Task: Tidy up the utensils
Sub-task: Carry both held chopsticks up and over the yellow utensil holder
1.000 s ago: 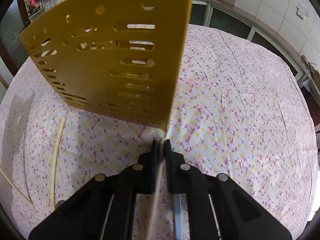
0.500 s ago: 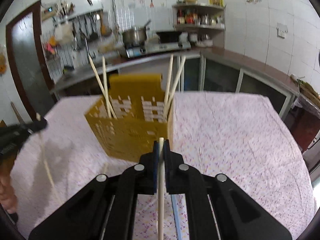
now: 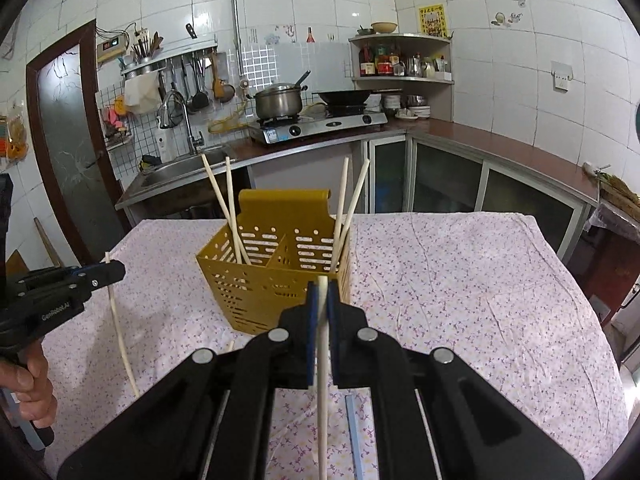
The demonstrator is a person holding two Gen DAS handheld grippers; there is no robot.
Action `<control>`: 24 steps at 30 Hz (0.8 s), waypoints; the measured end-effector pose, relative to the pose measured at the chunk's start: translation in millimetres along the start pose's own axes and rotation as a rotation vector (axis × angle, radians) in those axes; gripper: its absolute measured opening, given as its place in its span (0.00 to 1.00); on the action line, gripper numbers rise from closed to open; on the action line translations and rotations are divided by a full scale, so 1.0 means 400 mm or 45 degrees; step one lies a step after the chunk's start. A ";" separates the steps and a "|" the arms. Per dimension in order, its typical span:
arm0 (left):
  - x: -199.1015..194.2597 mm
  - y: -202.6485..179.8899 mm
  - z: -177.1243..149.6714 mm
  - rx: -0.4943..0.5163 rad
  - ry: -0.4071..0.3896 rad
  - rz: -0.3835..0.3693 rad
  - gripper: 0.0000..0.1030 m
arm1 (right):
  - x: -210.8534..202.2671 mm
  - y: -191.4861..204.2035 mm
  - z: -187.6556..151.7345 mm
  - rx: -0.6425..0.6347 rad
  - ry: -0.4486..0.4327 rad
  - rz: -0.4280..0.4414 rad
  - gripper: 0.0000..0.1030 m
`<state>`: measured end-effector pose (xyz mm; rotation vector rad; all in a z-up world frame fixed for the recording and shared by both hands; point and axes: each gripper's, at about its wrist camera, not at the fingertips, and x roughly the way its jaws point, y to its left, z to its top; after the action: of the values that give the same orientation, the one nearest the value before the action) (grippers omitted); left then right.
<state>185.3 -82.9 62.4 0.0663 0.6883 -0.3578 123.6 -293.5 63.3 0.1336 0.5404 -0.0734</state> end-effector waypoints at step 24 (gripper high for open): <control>-0.183 -0.063 0.204 0.049 -0.396 -0.091 0.03 | -0.190 0.052 0.229 -0.056 -0.457 0.043 0.05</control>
<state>173.9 -98.8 173.1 0.0215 0.3766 -0.4388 107.2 -283.5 182.6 0.0841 0.1813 -0.0509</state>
